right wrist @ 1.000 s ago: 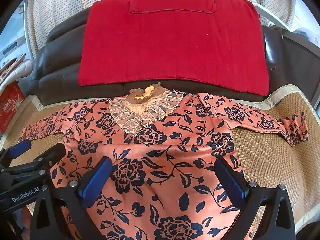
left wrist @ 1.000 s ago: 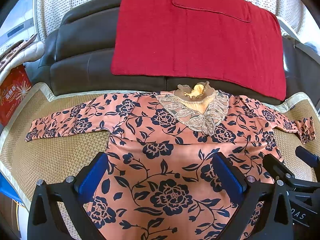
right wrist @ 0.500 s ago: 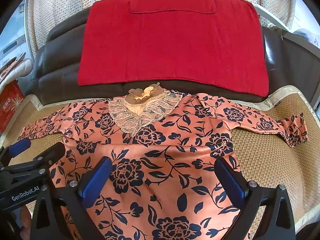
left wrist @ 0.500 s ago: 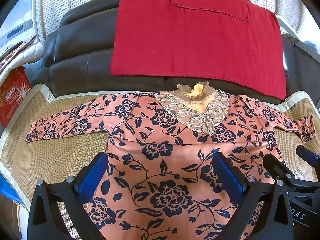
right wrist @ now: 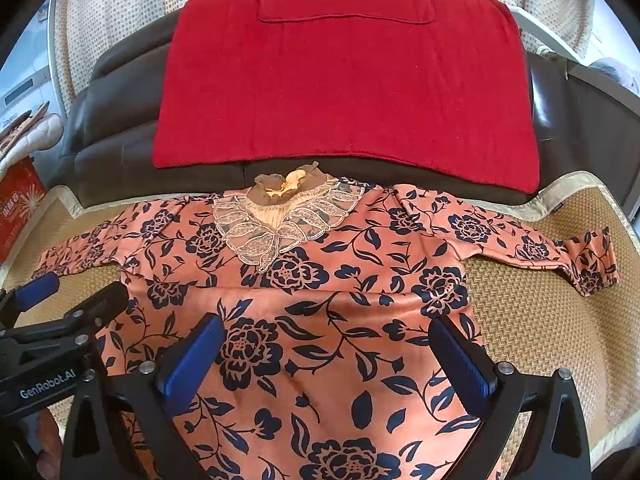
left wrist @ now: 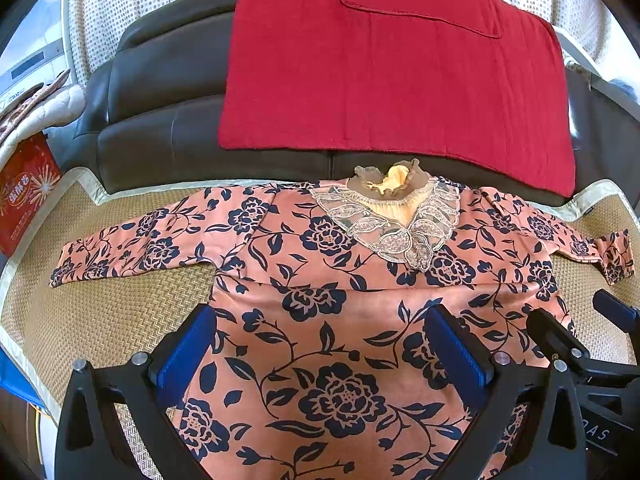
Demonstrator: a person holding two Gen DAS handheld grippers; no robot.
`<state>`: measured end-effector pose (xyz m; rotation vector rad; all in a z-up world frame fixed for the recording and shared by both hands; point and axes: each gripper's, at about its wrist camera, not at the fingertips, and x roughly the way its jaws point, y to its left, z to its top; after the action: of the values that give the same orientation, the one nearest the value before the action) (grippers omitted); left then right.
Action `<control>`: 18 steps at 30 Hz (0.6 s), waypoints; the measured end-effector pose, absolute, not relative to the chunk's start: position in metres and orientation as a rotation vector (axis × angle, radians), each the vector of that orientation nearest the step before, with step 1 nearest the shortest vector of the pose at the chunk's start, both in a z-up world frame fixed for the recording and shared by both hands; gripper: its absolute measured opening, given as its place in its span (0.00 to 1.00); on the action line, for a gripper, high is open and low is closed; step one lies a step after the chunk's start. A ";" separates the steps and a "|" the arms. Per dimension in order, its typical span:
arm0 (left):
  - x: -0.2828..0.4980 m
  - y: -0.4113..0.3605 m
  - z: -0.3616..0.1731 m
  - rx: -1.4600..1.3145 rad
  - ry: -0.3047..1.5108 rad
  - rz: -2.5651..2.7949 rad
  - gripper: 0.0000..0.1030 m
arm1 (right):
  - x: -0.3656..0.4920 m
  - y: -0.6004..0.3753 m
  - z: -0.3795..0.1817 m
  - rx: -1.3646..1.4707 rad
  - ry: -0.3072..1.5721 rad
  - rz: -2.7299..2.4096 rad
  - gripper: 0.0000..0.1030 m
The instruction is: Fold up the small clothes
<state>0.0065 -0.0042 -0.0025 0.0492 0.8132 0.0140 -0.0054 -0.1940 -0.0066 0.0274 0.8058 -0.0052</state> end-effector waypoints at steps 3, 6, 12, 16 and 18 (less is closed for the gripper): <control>0.008 0.000 -0.010 0.037 0.832 0.007 1.00 | -0.006 -0.202 -0.006 0.078 0.798 0.053 1.00; 0.010 0.015 -0.031 0.040 0.870 -0.001 1.00 | -0.007 -0.252 -0.005 0.308 0.774 0.130 0.99; 0.011 0.060 -0.075 0.022 0.979 0.063 1.00 | -0.018 -0.485 -0.054 0.944 0.650 -0.111 0.95; 0.012 0.082 -0.082 -0.020 0.981 0.109 1.00 | -0.021 -0.615 -0.107 1.249 0.579 -0.288 0.86; 0.012 0.086 -0.080 -0.025 0.982 0.123 1.00 | -0.012 -0.638 -0.132 1.384 0.599 -0.285 0.86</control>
<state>0.0119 0.0863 -0.0796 -0.0253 0.9823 0.1227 -0.0124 -0.6382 -0.1320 1.3837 0.5991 -0.2850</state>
